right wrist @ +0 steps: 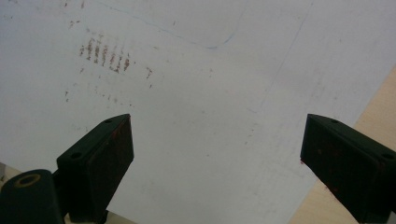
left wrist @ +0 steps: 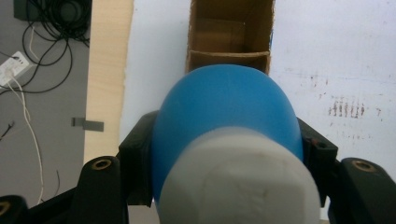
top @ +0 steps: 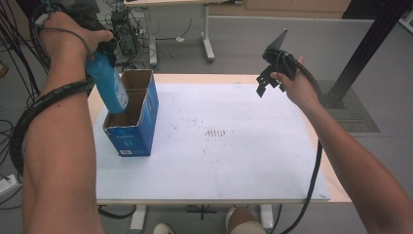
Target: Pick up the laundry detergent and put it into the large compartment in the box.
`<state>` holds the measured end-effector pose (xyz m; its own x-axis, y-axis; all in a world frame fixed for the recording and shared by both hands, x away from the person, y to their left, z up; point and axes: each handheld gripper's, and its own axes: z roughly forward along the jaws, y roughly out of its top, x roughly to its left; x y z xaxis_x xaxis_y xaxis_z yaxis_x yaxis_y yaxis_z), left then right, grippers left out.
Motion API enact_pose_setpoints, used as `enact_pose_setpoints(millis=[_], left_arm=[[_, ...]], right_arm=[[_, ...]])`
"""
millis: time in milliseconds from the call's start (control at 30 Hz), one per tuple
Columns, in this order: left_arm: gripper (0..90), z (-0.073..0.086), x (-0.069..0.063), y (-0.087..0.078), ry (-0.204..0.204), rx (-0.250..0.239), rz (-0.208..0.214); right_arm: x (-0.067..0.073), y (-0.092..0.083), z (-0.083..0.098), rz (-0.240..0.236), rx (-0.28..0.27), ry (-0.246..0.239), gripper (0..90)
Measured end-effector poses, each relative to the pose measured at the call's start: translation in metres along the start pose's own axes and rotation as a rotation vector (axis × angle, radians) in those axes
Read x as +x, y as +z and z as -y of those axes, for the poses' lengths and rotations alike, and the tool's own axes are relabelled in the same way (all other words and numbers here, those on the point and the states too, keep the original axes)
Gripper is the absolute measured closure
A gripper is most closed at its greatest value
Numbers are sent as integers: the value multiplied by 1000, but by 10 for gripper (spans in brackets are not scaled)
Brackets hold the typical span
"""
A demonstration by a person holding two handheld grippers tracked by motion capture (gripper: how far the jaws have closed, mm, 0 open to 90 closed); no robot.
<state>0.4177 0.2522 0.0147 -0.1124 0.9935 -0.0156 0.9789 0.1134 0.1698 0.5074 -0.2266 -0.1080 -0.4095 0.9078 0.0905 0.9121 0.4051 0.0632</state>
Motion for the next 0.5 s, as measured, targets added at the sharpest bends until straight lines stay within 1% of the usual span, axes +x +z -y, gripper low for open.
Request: enact_pose_setpoints(millis=[200, 300, 367, 400, 500], left_arm=[[378, 0, -4, 12, 18, 6, -7], [378, -1, -5, 18, 22, 9, -5], [378, -1, -6, 22, 25, 12, -4], [378, -1, -6, 25, 25, 13, -2], [378, -1, -7, 33, 30, 18, -2]], right_arm=[[-2, 2, 1, -5, 2, 11, 94], [-3, 2, 2, -4, 1, 6, 94], [-4, 3, 3, -6, 1, 15, 94], [-5, 3, 3, -5, -2, 8, 94], [-5, 3, 3, -6, 4, 15, 94]])
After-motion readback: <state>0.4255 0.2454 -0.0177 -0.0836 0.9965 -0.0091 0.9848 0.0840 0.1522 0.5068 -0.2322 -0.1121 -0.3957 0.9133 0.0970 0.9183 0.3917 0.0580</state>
